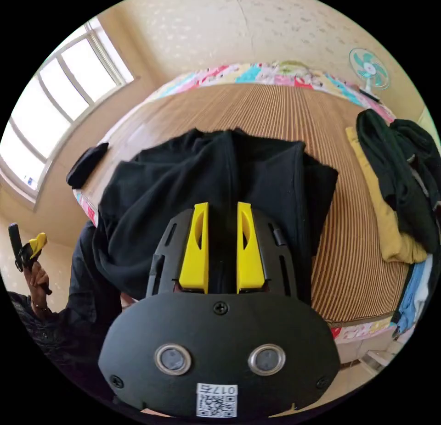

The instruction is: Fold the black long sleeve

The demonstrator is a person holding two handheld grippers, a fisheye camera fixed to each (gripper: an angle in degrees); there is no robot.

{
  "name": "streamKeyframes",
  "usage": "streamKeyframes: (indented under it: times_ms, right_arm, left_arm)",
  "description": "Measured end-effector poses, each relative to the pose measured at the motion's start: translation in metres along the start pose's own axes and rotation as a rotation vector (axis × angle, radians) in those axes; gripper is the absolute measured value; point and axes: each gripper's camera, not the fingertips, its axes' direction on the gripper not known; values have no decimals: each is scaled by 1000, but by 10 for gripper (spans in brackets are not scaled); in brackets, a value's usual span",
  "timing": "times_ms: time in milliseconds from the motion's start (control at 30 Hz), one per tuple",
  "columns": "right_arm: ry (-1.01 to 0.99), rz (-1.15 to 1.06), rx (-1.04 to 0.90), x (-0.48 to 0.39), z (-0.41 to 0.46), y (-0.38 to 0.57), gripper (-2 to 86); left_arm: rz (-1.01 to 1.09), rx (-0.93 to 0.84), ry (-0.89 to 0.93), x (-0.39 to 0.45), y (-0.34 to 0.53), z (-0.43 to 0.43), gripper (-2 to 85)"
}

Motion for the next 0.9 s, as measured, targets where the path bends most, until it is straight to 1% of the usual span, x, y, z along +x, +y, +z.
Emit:
streamKeyframes:
  times_ms: [67, 133, 167, 233, 267, 300, 333, 367, 433, 500, 567, 633, 700, 767, 800, 833, 867, 900]
  right_arm:
    - [-69, -79, 38, 0, -12, 9, 66]
    - [-120, -149, -5, -12, -34, 24, 53]
    - [-204, -210, 61, -23, -56, 46, 49]
    - [-344, -268, 186, -35, -84, 86, 48]
    - [-394, -279, 217, -39, -90, 110, 52]
    - [-407, -278, 211, -40, -90, 121, 53]
    - [-420, -257, 148, -39, -82, 136, 60]
    - [-396, -208, 57, -35, -71, 145, 68]
    - [-327, -134, -47, -25, -61, 148, 84]
    - [-293, -135, -27, -19, -78, 138, 98]
    - [-253, -219, 145, -14, -120, 109, 102]
    - [-196, -261, 251, -6, -139, 74, 105]
    - [-117, -233, 270, 8, -137, 25, 109]
    - [-40, -154, 200, 32, -107, -50, 118]
    - [-13, -147, 164, 37, -93, -68, 119]
    - [16, -126, 50, 45, -56, -104, 121]
    - [10, -68, -91, 53, -17, -134, 121]
    - [15, -40, -161, 55, 3, -145, 121]
  left_arm:
    - [-1, -20, 7, 5, -4, 11, 79]
    - [26, -42, 16, 11, -10, 18, 79]
    - [47, -50, 5, 14, -16, 20, 79]
    - [70, -52, -35, 14, -27, 22, 79]
    - [75, -56, -62, 11, -37, 26, 80]
    - [73, -65, -75, 8, -51, 32, 80]
    - [74, -74, -75, 6, -58, 36, 81]
    - [86, -103, -76, 3, -76, 47, 82]
    - [120, -179, -112, 2, -107, 71, 87]
    - [148, -301, -204, 3, -149, 110, 98]
    - [168, -344, -270, 5, -177, 136, 106]
    - [178, -349, -351, 2, -201, 159, 112]
    - [154, -413, -483, -12, -228, 196, 115]
    - [107, -464, -547, -28, -238, 220, 116]
    - [75, -478, -562, -38, -238, 230, 116]
    - [60, -492, -555, -42, -235, 234, 116]
    - [69, -442, -553, -38, -227, 231, 110]
    - [108, -424, -554, -26, -218, 227, 100]
